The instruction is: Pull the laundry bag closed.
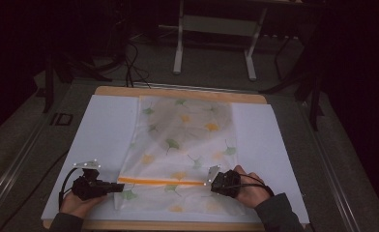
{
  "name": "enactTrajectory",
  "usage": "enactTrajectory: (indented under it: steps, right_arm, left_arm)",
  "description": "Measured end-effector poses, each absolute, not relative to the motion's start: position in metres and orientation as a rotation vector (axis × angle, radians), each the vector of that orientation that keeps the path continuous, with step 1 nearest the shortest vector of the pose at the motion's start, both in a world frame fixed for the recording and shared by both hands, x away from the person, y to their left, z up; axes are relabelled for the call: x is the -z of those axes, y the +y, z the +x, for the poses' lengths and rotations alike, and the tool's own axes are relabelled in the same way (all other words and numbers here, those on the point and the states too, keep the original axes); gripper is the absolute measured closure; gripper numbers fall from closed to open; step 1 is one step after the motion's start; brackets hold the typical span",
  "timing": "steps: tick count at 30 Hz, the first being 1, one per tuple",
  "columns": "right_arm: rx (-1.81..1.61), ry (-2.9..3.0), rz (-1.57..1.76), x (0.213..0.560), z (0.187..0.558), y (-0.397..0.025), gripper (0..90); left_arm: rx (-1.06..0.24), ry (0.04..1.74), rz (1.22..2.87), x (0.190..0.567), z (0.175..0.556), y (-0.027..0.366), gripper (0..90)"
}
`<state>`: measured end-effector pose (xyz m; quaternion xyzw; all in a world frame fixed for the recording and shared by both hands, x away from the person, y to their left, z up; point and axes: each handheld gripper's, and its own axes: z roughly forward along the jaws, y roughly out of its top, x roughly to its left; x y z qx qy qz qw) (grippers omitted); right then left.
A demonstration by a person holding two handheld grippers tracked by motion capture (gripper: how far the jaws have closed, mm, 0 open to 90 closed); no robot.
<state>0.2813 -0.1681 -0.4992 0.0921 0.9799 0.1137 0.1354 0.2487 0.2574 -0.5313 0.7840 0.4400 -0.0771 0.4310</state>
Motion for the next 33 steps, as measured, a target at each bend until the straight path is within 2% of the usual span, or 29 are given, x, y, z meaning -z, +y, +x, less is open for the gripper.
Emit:
enactTrajectory:
  steps: [20, 33]
  right_arm:
    - [-0.307, 2.829, 0.265, 0.498, 0.281, -0.17, 90.0]
    - [-0.285, 2.821, 0.315, 0.498, 0.28, -0.188, 90.0]
  left_arm:
    - [0.191, 1.097, 1.95, 0.531, 0.248, 0.257, 88.9]
    - [0.19, 1.1, 1.95, 0.531, 0.249, 0.258, 88.9]
